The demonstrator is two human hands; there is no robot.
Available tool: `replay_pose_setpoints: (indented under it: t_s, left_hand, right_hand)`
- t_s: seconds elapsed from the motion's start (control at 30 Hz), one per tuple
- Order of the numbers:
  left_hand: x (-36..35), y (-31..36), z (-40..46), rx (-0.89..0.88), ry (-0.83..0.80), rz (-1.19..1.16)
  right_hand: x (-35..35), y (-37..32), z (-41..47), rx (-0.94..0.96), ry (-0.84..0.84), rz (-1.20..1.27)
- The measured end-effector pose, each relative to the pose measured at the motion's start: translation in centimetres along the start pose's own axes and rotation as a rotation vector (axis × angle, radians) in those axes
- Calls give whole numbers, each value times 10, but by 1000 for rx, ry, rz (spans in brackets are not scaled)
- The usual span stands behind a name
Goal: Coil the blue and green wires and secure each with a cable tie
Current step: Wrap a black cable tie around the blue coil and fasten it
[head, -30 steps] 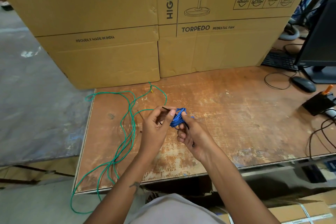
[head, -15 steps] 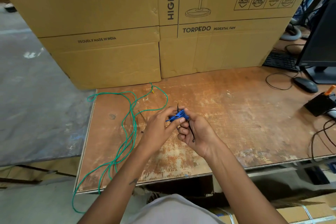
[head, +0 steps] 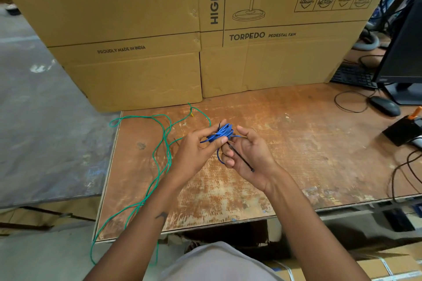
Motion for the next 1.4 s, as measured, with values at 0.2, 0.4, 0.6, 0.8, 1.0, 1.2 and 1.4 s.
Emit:
replay_pose_setpoints:
  t_s: [0.2,0.4,0.6,0.8,1.0,1.2,1.4]
  left_hand:
    - [-10,-6,-5,14,131,-93]
    - [-17,-10,-4,138,95,-280]
    - [-25,-13,-4,153,21,-236]
    - [-20,-17,3,208,74,-417]
    - [-9,-20,7,170,173,-391]
    - [-5,-21,9,175,201,-408]
    - [-6,-23,11,216,161,-473]
  right_hand:
    - [2,-6,-5,31,-32,-16]
    - [5,-1,-10,171,58,-293]
    - [7,5,-8,232,53,-546]
    - [10,6,-7,124,60,-525]
    - [15,5,-18,104,0,-494]
    - [10,4,-26,117,-41,-462]
    - [19,2,-25,151,51,-498]
Point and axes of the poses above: each hand's wrist, its own z-axis towards the middle knuckle, its own x-axis out of the back of the hand, y = z × x, the point moved 1 cm from there along z, towards the middle knuckle, and after that the axes turned 14 degrees about x, right-handed, at the moved point
